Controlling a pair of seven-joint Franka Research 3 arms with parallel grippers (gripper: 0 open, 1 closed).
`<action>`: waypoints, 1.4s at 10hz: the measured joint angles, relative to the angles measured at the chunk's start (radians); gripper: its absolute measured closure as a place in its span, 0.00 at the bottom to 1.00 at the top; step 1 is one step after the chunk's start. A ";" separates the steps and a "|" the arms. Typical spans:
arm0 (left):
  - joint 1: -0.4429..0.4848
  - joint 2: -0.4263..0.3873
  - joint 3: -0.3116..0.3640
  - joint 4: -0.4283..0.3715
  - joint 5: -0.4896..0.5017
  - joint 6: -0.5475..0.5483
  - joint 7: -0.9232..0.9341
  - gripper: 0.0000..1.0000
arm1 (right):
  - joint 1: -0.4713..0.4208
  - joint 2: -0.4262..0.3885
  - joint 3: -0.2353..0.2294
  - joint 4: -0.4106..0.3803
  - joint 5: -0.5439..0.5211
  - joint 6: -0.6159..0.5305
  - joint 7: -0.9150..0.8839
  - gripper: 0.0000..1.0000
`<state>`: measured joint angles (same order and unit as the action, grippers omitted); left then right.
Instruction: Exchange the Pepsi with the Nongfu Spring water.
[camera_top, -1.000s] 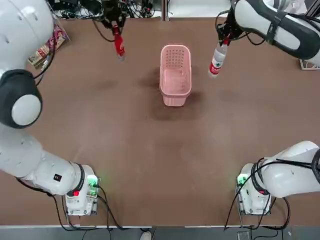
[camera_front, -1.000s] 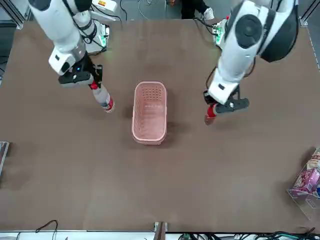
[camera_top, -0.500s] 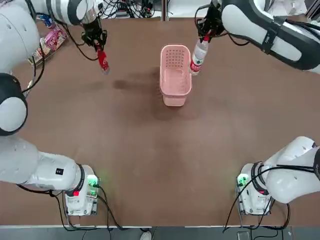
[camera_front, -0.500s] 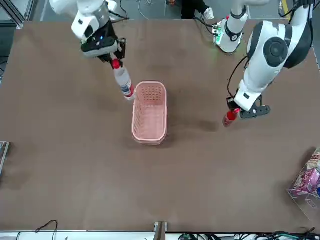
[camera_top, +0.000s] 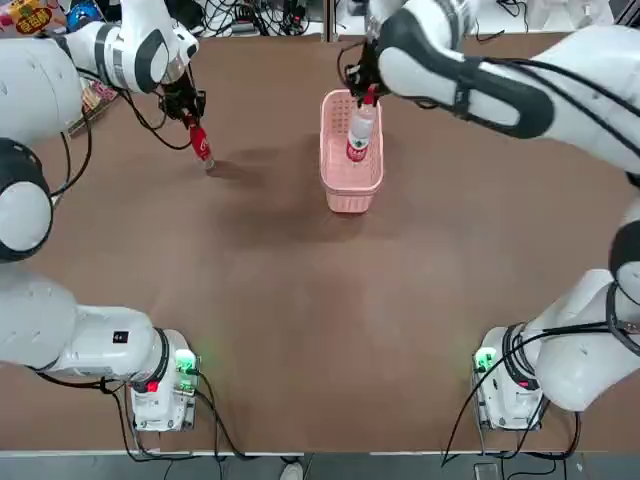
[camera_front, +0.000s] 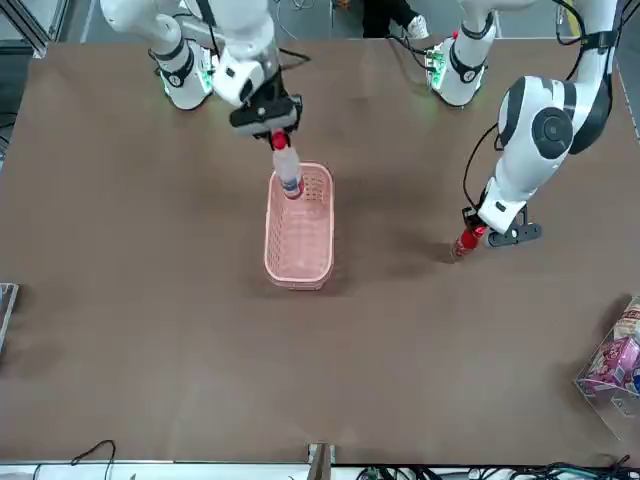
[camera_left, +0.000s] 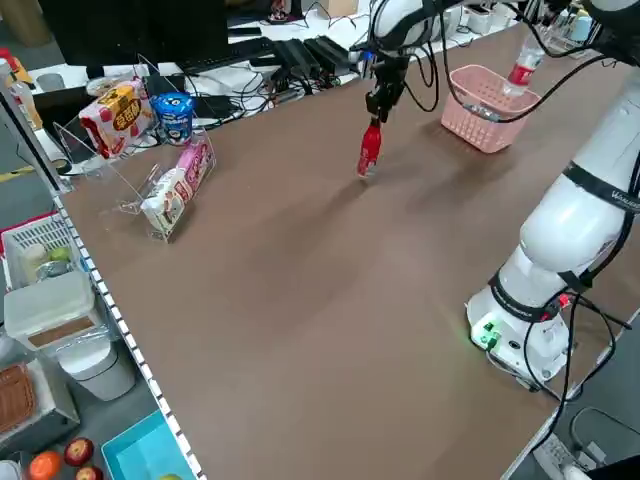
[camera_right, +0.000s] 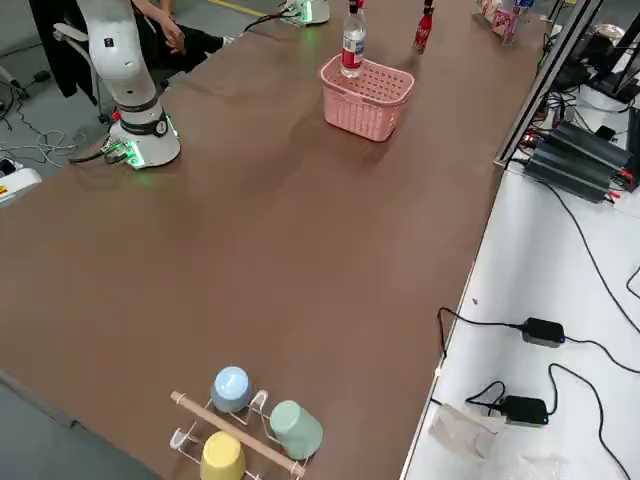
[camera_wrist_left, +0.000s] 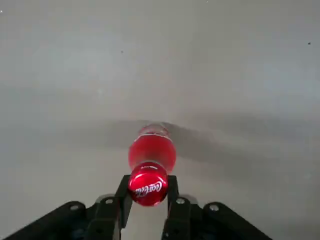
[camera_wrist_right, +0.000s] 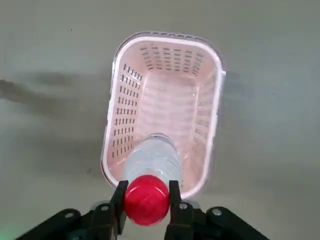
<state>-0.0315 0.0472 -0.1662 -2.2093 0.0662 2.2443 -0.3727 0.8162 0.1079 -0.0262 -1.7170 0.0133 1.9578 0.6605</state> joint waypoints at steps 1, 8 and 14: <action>0.000 0.016 0.000 -0.010 0.000 0.024 0.000 0.69 | 0.008 0.038 0.000 0.006 0.000 0.015 0.002 0.63; 0.001 0.032 -0.002 -0.008 0.000 0.039 0.026 0.12 | 0.015 0.239 -0.006 0.009 -0.013 0.133 0.002 0.63; 0.001 -0.041 -0.005 0.229 -0.001 -0.232 0.047 0.00 | 0.015 0.260 -0.014 0.029 -0.016 0.138 0.028 0.37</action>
<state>-0.0306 0.0064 -0.1712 -1.9807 0.0649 2.0123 -0.3261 0.8315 0.3675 -0.0404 -1.6877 -0.0032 2.0958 0.6886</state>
